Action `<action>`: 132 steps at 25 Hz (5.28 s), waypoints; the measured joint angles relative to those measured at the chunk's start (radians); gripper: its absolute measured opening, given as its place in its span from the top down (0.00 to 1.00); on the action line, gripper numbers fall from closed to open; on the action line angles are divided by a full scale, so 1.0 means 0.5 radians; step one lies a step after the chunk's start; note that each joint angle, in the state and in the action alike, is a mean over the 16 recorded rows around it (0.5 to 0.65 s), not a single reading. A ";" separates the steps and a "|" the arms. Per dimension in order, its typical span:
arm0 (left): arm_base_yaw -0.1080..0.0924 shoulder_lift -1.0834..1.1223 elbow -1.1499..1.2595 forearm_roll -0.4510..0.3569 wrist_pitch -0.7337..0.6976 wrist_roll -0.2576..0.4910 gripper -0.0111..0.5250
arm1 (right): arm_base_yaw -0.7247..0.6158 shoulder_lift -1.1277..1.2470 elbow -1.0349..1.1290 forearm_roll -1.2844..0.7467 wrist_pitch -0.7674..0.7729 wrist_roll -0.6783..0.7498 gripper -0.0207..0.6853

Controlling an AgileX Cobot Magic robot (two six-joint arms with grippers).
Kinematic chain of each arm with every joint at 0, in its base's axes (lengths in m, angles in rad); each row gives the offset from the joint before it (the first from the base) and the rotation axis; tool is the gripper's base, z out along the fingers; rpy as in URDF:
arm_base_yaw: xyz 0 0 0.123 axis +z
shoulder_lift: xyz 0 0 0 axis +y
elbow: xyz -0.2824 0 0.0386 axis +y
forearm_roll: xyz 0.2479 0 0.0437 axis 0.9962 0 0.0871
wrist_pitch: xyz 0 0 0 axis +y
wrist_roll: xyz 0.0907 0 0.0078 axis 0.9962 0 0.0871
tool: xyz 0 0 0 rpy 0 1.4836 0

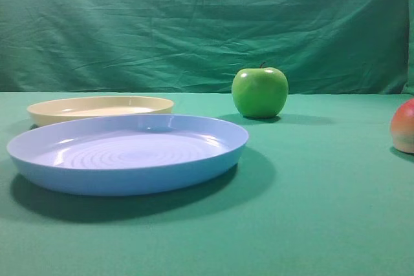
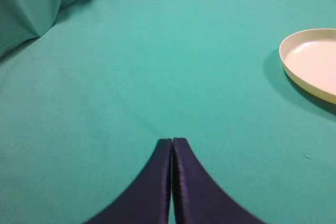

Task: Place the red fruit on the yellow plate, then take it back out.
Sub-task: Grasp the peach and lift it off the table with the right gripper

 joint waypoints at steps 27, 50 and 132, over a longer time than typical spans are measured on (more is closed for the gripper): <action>0.000 0.000 0.000 0.000 0.000 0.000 0.98 | 0.000 0.000 0.000 0.001 -0.001 0.000 0.97; 0.000 0.000 0.000 0.000 0.000 0.003 0.98 | 0.000 0.062 -0.468 0.223 0.123 -0.223 0.97; 0.000 0.000 0.000 0.000 0.000 0.003 0.98 | 0.355 3.337 -2.008 0.489 0.439 -0.886 0.66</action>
